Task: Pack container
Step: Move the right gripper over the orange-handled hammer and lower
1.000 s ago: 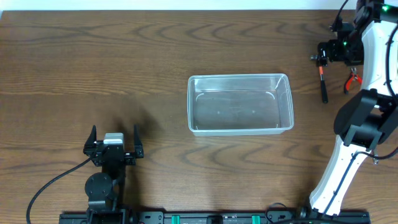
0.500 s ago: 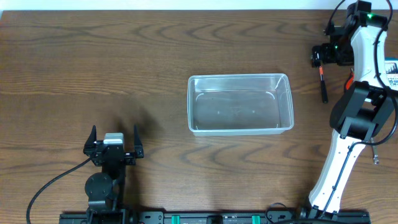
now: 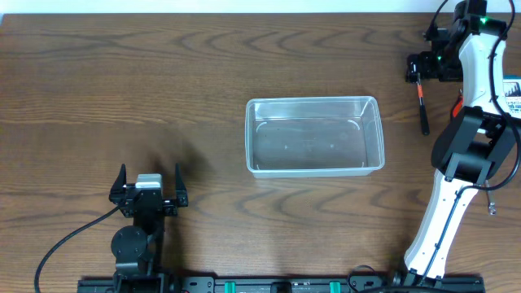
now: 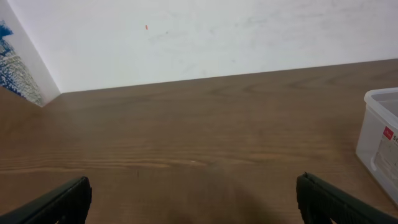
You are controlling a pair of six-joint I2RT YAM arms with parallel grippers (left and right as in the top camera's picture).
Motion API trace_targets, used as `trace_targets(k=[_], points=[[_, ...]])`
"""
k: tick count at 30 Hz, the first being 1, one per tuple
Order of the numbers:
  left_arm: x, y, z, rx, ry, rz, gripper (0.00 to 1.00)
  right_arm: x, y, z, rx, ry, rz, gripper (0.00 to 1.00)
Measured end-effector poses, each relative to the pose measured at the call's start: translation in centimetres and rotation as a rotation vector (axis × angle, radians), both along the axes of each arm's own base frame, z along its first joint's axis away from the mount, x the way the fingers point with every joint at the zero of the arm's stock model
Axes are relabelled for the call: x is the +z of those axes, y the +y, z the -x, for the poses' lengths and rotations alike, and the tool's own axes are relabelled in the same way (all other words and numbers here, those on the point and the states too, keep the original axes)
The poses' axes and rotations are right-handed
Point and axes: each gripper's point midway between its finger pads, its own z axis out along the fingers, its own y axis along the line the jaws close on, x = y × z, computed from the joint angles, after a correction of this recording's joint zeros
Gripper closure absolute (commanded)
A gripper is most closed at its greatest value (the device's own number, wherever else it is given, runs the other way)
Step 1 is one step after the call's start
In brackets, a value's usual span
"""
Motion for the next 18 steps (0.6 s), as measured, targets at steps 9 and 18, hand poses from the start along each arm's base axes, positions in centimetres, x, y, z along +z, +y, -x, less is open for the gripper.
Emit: trace_targets(k=[9, 18], points=[[0.0, 0.0, 0.0, 0.000, 0.000, 0.000, 0.02, -3.9, 0.3, 1.1, -0.023, 0.091, -0.027, 0.01], [0.0, 0.0, 0.0, 0.000, 0.000, 0.000, 0.02, -4.1, 0.2, 1.0, -0.022, 0.093, -0.023, 0.01]])
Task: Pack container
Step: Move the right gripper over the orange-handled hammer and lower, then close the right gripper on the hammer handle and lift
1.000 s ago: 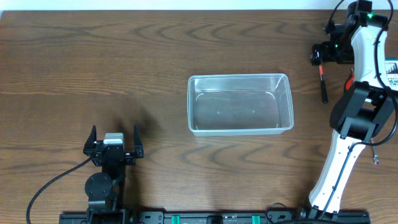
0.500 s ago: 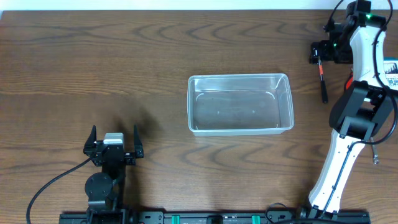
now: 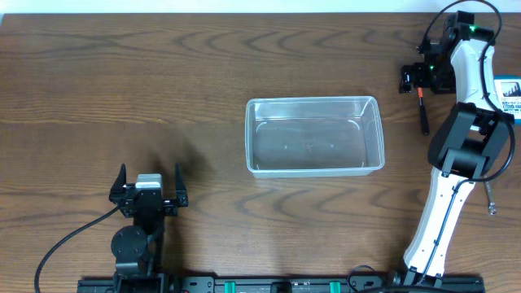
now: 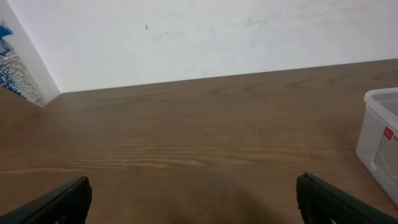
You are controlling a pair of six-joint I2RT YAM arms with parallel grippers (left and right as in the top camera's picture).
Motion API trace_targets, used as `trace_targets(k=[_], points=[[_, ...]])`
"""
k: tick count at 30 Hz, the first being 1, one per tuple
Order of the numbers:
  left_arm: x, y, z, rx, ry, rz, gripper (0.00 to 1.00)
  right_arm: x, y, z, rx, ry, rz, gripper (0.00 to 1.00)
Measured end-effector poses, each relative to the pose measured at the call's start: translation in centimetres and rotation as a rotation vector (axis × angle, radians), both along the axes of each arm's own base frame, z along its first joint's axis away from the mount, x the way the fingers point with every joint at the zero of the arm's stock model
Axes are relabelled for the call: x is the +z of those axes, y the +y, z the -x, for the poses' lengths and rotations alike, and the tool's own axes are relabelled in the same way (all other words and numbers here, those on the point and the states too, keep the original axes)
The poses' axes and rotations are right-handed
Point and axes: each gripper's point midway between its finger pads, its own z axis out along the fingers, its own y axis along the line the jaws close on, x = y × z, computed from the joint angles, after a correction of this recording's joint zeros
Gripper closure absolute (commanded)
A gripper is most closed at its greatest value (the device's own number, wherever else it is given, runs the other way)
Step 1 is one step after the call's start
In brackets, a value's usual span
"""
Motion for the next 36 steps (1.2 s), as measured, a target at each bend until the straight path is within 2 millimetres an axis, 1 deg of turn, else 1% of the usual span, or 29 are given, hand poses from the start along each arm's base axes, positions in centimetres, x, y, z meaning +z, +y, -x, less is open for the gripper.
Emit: trace_targets(k=[6, 14, 30, 36], points=[[0.01, 0.00, 0.00, 0.000, 0.000, 0.000, 0.02, 0.00, -0.19, 0.04, 0.005, 0.002, 0.011, 0.01], [0.00, 0.00, 0.00, 0.000, 0.000, 0.000, 0.02, -0.06, -0.93, 0.49, 0.012, 0.025, 0.057, 0.01], [0.01, 0.00, 0.00, 0.000, 0.000, 0.000, 0.02, -0.12, -0.81, 0.46, 0.033, 0.023, 0.052, 0.01], [0.01, 0.00, 0.00, 0.000, 0.000, 0.000, 0.02, -0.60, -0.74, 0.68, 0.036, 0.037, 0.047, 0.01]])
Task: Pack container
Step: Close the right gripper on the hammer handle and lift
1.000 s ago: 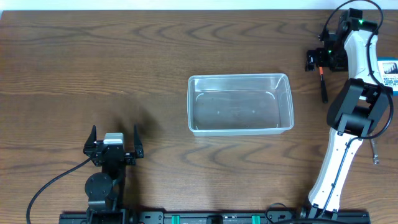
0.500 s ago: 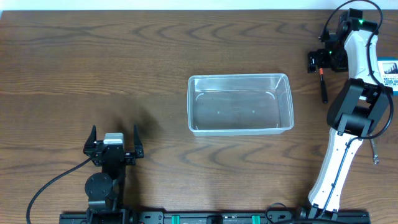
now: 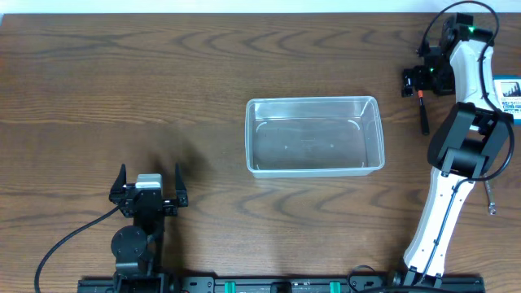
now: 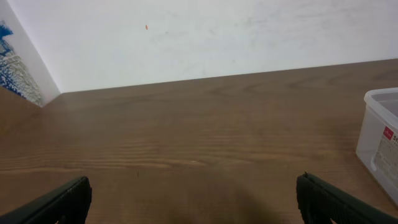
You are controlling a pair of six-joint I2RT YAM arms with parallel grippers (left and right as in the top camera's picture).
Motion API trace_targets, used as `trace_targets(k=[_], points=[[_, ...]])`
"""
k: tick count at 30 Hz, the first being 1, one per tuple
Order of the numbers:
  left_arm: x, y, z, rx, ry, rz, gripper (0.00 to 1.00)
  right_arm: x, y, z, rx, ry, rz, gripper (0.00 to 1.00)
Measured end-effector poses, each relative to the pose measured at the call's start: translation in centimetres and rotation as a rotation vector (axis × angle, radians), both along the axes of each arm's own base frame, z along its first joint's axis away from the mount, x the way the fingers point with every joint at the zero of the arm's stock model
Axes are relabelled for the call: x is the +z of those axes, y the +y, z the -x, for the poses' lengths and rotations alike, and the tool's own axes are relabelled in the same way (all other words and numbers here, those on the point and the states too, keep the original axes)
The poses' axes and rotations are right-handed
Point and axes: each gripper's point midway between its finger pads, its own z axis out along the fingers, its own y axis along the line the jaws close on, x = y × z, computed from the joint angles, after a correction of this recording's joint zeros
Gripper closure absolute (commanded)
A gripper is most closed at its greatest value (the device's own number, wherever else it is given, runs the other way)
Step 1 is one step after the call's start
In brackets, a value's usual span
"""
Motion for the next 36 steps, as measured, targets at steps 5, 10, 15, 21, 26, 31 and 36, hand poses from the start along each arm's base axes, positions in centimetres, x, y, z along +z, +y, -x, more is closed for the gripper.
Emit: trace_targets(k=[5, 10, 15, 21, 26, 31, 36], points=[[0.0, 0.0, 0.0, 0.000, 0.000, 0.000, 0.02, 0.0, 0.0, 0.0, 0.000, -0.001, 0.000, 0.01], [0.0, 0.0, 0.0, 0.000, 0.000, 0.000, 0.02, 0.0, -0.1, -0.5, 0.001, -0.020, 0.003, 0.01], [0.0, 0.0, 0.0, 0.000, 0.000, 0.000, 0.02, 0.1, -0.2, -0.9, 0.001, -0.037, 0.006, 0.01], [0.0, 0.0, 0.0, 0.000, 0.000, 0.000, 0.02, 0.1, -0.3, -1.3, 0.002, -0.053, 0.010, 0.07], [0.0, 0.0, 0.0, 0.000, 0.000, 0.000, 0.02, 0.1, -0.2, -1.3, 0.008, -0.052, 0.010, 0.32], [0.0, 0.0, 0.0, 0.000, 0.000, 0.000, 0.02, 0.1, -0.2, -1.2, 0.008, -0.048, 0.007, 0.57], [0.0, 0.0, 0.0, 0.000, 0.000, 0.000, 0.02, 0.1, -0.1, -1.1, 0.000, -0.045, 0.000, 0.66]])
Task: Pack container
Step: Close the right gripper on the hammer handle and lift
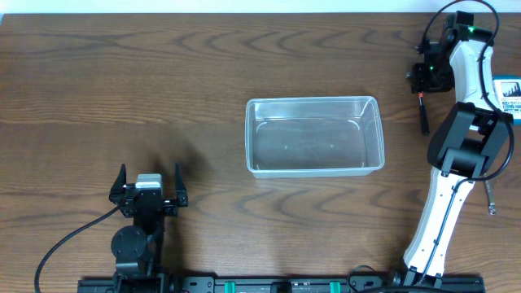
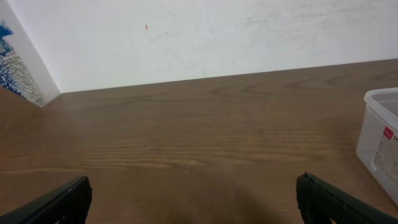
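A clear plastic container (image 1: pixel 314 136) stands empty at mid-table; its near corner with a red label (image 2: pixel 382 140) shows at the right of the left wrist view. A slim black tool with a red end (image 1: pixel 423 112) lies right of the container. My right gripper (image 1: pixel 423 77) sits over the tool's red far end, and its jaws are too small to read from overhead. Near the front left my left gripper (image 1: pixel 151 174) rests on the table, open, nothing between its fingertips (image 2: pixel 67 200).
A card with blue print (image 1: pixel 511 89) lies at the table's right edge, beside the right arm (image 1: pixel 456 155). A cable end (image 1: pixel 491 203) hangs near the arm's base. A white wall (image 2: pixel 205 37) runs behind the table's far edge.
My right gripper sits slightly further right over the tool's red end and looks narrower from above. The tool, the container and the left gripper have not moved.
At first my right gripper was at the far right corner, just beyond the tool's far end. It then stood over the red end and has stayed there with small shifts. The tool lies where it was and the left arm has stayed parked.
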You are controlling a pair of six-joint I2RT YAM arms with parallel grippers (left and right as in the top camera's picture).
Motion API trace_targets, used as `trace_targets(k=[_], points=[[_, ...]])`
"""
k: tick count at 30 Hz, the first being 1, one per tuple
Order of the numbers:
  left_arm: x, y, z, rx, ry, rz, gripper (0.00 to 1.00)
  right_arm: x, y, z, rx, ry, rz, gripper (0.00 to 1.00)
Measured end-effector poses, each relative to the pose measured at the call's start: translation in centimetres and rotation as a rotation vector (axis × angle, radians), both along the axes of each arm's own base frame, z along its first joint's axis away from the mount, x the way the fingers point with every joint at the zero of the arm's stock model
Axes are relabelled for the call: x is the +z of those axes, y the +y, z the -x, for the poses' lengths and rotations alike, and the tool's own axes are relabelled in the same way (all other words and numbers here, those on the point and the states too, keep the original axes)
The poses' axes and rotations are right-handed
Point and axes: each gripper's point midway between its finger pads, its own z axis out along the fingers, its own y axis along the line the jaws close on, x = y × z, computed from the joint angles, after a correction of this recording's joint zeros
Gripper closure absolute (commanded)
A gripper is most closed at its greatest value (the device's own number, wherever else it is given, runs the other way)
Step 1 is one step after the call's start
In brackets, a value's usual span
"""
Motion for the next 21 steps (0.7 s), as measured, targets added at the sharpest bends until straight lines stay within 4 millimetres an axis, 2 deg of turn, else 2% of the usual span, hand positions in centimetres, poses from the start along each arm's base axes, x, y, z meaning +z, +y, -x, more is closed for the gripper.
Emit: trace_targets(k=[7, 16, 21], points=[[-0.01, 0.00, 0.00, 0.000, 0.000, 0.000, 0.02, -0.01, 0.13, 0.10, 0.000, 0.004, -0.007, 0.86], [0.00, 0.00, 0.00, 0.000, 0.000, 0.000, 0.02, -0.04, 0.37, 0.27, 0.002, 0.012, -0.011, 0.96], [0.00, 0.00, 0.00, 0.000, 0.000, 0.000, 0.02, 0.22, 0.71, 0.21, 0.013, 0.010, -0.010, 0.95]])
